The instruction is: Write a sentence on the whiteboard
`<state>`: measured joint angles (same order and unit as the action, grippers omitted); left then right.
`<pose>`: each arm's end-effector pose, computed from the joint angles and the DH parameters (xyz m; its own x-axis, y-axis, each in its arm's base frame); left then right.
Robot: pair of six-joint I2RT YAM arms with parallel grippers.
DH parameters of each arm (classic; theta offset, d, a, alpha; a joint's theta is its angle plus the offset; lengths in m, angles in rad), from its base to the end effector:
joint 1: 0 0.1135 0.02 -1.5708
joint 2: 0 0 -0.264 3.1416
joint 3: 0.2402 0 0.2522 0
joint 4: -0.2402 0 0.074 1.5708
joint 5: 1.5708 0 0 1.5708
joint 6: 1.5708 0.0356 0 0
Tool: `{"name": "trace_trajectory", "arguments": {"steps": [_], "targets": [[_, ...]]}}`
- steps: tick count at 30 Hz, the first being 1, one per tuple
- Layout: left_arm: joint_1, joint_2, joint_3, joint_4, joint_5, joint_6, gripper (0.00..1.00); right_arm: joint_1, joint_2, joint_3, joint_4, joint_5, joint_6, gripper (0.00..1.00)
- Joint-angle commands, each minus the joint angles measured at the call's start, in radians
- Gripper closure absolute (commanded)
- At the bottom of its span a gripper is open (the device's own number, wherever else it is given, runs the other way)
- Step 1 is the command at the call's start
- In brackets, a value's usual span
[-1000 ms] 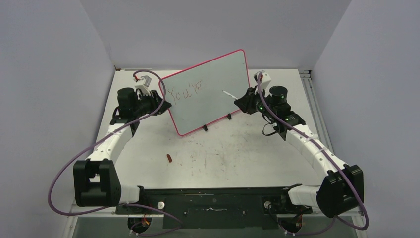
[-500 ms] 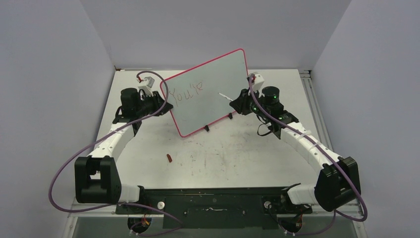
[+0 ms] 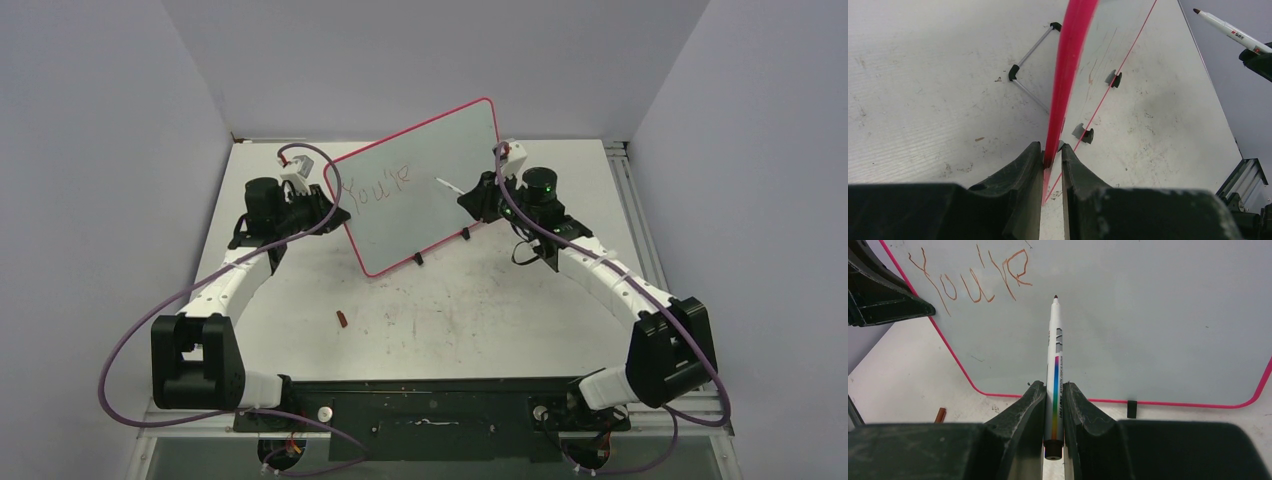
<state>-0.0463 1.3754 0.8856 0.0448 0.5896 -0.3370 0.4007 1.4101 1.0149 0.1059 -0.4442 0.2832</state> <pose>0.3054 -0.0340 0.2656 -0.5843 -0.2480 -0.7727 0.3673 0.7682 -0.5243 0.2967 0.1423 0.3049 -0.4566 0.0806 -0.8860 -0.6289 0.6752 0.3855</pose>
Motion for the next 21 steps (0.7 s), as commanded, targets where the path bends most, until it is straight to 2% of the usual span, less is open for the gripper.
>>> {"name": "trace_trajectory", "arguments": {"steps": [1, 14, 21], "targets": [[-0.012, -0.013, 0.016, 0.032, 0.023, -0.002, 0.86, 0.002, 0.021, 0.054, 0.111, 0.007, 0.003, 0.95], [-0.012, -0.010, 0.025, 0.009, 0.008, 0.024, 1.00, 0.003, 0.111, 0.095, 0.187, 0.037, 0.026, 0.95], [-0.012, -0.010, 0.028, -0.004, 0.003, 0.041, 1.00, 0.004, 0.140, 0.095, 0.233, 0.053, 0.042, 0.95]]}}
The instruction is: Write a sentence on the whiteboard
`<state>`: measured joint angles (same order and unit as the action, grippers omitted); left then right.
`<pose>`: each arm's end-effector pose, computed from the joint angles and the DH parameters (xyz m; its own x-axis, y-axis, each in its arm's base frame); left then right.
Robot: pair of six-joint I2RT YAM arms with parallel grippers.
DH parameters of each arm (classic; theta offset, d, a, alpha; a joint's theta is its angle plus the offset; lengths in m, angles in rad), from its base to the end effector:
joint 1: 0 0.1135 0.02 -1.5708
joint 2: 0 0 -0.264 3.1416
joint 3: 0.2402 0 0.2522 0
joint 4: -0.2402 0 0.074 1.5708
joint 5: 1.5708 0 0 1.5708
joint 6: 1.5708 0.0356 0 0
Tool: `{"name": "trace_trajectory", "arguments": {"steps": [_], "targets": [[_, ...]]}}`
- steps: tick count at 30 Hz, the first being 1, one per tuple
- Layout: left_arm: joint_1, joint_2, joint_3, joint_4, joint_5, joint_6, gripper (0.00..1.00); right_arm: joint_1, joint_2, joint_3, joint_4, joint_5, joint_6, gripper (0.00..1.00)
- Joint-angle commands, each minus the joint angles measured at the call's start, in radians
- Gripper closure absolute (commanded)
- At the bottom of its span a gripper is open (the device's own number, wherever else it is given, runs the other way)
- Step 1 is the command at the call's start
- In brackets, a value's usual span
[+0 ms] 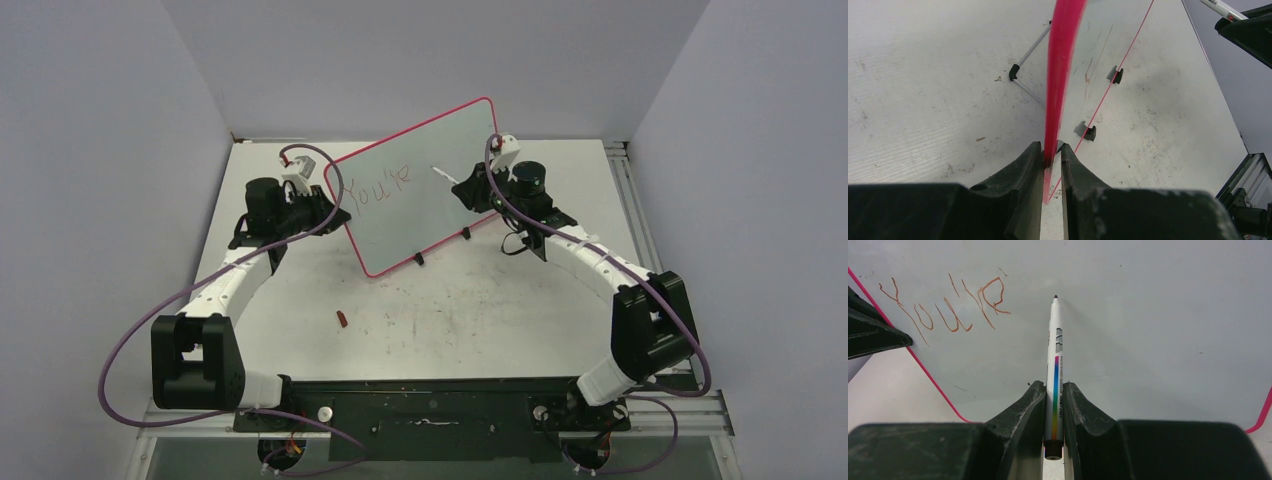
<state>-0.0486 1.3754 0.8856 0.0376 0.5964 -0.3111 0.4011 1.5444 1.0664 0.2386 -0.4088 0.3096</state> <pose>0.3049 -0.0348 0.2650 -0.5822 -0.2252 -0.7812 0.3851 0.7698 -0.5090 0.3275 0.1543 0.2927 -0.4254 0.1233 -0.8966 -0.6133 0.6892 0.3858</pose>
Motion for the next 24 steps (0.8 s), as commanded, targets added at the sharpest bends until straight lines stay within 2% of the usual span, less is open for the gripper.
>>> {"name": "trace_trajectory", "arguments": {"steps": [1, 24], "targets": [[-0.010, -0.009, 0.029, 0.003, -0.004, 0.015, 1.00, 0.003, 0.007, 0.042, 0.107, 0.019, 0.018, 0.95], [-0.011, -0.004, 0.030, 0.004, 0.002, 0.018, 1.00, 0.010, 0.071, 0.082, 0.114, 0.029, 0.008, 0.95]]}}
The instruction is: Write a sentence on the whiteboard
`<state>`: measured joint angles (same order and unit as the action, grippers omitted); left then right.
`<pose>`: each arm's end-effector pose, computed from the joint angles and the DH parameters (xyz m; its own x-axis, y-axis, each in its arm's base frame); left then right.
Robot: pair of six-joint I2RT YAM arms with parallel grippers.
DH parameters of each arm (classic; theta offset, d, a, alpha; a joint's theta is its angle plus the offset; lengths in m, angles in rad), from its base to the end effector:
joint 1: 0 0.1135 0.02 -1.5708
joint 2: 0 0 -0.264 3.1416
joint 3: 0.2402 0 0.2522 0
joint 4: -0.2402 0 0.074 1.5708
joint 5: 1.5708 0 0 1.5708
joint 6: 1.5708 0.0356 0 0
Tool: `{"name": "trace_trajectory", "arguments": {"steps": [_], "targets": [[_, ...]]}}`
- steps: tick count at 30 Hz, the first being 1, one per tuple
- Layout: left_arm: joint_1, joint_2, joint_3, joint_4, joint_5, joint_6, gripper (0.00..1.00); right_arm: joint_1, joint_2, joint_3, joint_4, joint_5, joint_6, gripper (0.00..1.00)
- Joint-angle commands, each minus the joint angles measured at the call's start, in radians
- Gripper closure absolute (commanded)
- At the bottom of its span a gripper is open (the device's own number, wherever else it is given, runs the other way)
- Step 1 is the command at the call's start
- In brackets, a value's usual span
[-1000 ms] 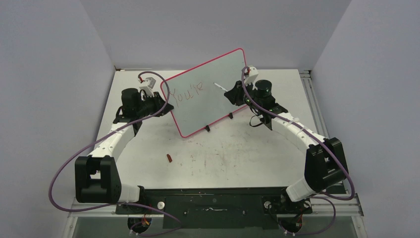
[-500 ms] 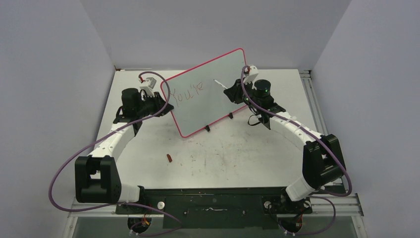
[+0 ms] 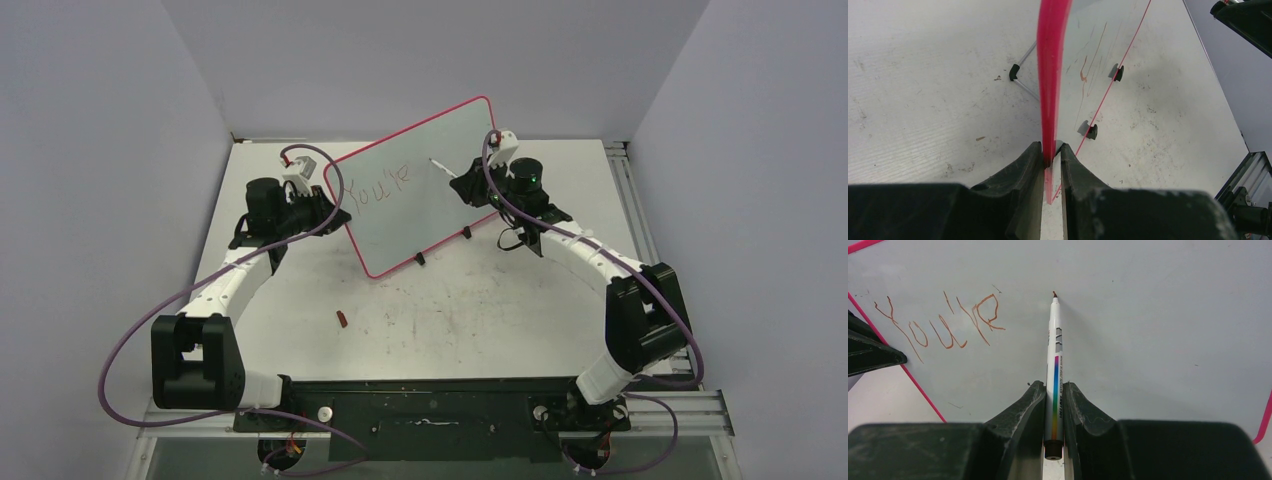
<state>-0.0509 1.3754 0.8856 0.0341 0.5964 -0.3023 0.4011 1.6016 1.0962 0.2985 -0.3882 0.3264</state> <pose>0.3046 -0.0355 0.2646 -0.5821 -0.2170 -0.7836 0.3902 0.7710 -0.5033 0.3411 0.1593 0.2893 -0.4044 0.1509 -0.9021 -0.6047 0.6959 0.3875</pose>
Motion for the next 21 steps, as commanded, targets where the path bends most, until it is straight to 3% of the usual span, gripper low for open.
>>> {"name": "trace_trajectory", "arguments": {"steps": [1, 21], "targets": [[-0.009, -0.005, 0.032, 0.007, 0.002, 0.009, 1.00, 0.013, 0.014, 0.052, 0.052, 0.007, -0.013, 0.95], [-0.009, -0.008, 0.032, 0.005, -0.003, 0.009, 1.00, 0.044, -0.014, -0.025, 0.009, 0.055, -0.052, 0.95]]}}
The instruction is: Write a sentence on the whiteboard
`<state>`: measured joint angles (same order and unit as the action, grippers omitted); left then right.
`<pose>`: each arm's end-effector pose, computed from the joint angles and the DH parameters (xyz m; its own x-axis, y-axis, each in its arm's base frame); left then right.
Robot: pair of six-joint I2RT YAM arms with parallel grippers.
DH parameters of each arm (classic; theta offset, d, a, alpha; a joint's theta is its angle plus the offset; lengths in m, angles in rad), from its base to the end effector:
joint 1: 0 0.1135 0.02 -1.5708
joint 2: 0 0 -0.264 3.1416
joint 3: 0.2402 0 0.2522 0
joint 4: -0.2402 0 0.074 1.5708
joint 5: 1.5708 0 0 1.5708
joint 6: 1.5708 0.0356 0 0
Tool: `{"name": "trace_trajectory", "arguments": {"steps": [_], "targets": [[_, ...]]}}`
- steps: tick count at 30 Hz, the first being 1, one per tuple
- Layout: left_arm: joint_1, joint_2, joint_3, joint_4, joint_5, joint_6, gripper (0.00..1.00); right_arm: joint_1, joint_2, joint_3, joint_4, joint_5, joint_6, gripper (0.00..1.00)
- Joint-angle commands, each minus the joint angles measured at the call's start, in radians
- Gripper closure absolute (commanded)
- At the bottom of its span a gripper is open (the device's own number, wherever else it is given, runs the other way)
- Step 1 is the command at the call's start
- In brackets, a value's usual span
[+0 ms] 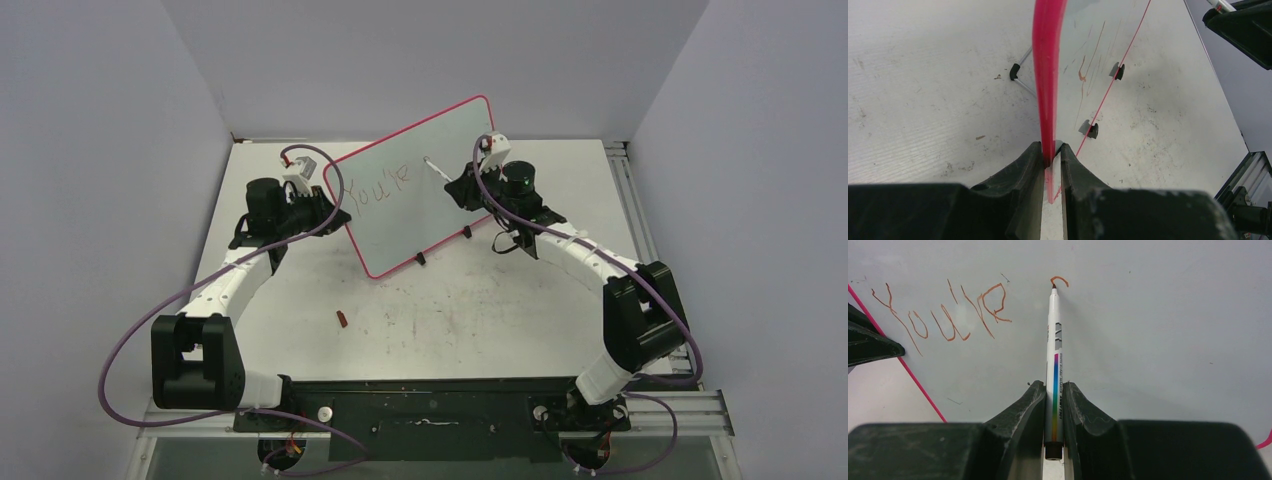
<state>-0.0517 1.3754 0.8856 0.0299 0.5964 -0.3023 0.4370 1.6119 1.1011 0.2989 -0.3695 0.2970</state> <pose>0.3044 -0.0358 0.2643 -0.5855 -0.2163 -0.7812 0.3887 0.7708 -0.5048 0.3376 0.1719 0.2873 -0.3913 0.1184 -0.9126 -0.6275 0.6911 0.3587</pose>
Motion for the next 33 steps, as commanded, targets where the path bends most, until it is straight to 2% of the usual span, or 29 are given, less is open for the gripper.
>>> {"name": "trace_trajectory", "arguments": {"steps": [1, 12, 33], "targets": [[-0.007, -0.009, 0.032, 0.009, -0.003, 0.009, 1.00, 0.011, -0.025, -0.036, 0.007, 0.038, -0.025, 0.95], [-0.007, -0.010, 0.032, 0.004, -0.007, 0.012, 1.00, 0.012, -0.056, -0.070, 0.004, 0.095, -0.032, 0.95], [-0.008, -0.002, 0.033, 0.005, -0.004, 0.012, 1.00, 0.014, 0.004, 0.023, 0.027, 0.067, -0.029, 0.95]]}}
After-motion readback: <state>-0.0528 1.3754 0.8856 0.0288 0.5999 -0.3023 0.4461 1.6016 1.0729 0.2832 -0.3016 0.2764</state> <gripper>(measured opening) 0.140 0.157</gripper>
